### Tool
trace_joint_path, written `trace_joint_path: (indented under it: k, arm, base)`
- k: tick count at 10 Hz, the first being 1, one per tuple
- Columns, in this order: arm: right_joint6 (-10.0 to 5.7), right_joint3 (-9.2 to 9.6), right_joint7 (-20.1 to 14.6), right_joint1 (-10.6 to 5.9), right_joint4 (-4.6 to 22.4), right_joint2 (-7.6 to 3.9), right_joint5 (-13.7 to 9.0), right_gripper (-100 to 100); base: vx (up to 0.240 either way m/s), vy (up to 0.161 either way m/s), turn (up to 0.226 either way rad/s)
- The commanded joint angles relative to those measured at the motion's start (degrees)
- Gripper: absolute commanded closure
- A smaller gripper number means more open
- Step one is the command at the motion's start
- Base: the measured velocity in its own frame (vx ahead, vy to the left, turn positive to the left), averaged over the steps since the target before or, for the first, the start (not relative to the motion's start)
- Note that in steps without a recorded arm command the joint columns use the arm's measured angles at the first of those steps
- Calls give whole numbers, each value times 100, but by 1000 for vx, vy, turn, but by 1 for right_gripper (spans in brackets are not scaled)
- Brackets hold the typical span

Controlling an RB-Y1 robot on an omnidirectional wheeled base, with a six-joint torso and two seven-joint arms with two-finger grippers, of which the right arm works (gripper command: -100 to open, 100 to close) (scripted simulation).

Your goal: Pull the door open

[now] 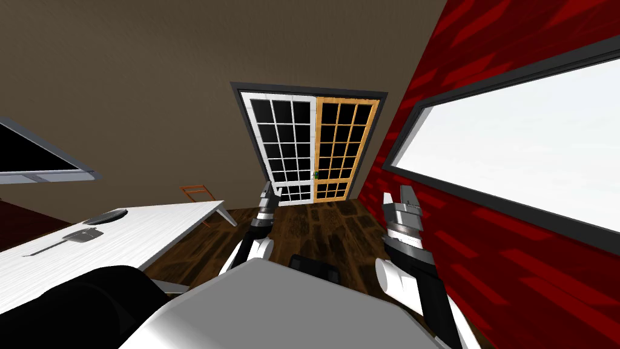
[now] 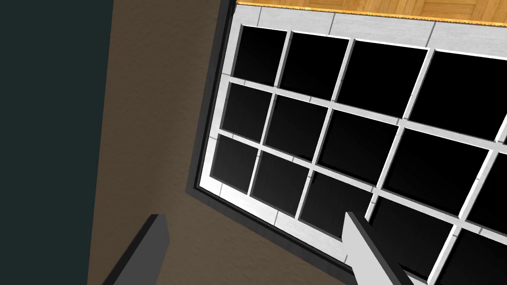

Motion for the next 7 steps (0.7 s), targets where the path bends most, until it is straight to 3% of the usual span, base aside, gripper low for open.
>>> trace_joint_path:
  k: [1,7]
  arm:
    - [-68,-41,161,-52,211,-88,58,-100]
    - [-321,-193,761,-250,1002,-333,275,-100]
  base:
    - [115,-41,78]
    - [113,48,41]
